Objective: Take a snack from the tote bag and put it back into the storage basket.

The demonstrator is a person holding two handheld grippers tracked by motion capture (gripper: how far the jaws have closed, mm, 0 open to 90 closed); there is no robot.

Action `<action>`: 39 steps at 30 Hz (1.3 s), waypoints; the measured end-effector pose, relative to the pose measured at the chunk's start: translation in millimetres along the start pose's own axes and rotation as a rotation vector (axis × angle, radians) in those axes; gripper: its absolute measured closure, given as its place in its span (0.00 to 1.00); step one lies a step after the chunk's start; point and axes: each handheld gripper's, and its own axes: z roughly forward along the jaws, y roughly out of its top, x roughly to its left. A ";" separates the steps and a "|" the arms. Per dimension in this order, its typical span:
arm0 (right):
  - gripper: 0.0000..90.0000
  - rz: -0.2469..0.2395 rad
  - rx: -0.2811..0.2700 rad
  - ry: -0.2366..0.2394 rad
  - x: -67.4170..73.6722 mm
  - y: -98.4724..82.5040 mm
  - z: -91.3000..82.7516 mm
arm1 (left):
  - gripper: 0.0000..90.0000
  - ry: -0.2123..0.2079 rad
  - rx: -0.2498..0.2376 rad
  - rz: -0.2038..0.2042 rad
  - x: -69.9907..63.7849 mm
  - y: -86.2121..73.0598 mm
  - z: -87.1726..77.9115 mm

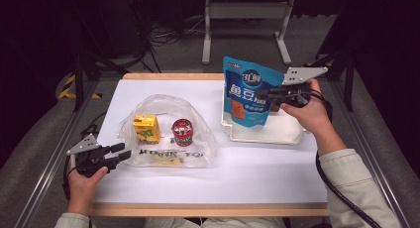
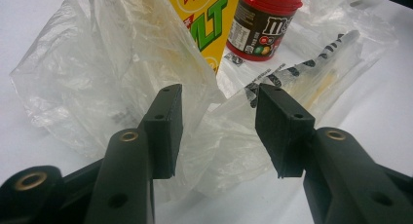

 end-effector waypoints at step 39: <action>1.00 0.040 0.248 -0.002 5.7 -82.2 41.4 | 0.59 0.000 0.003 0.006 0.3 0.2 0.2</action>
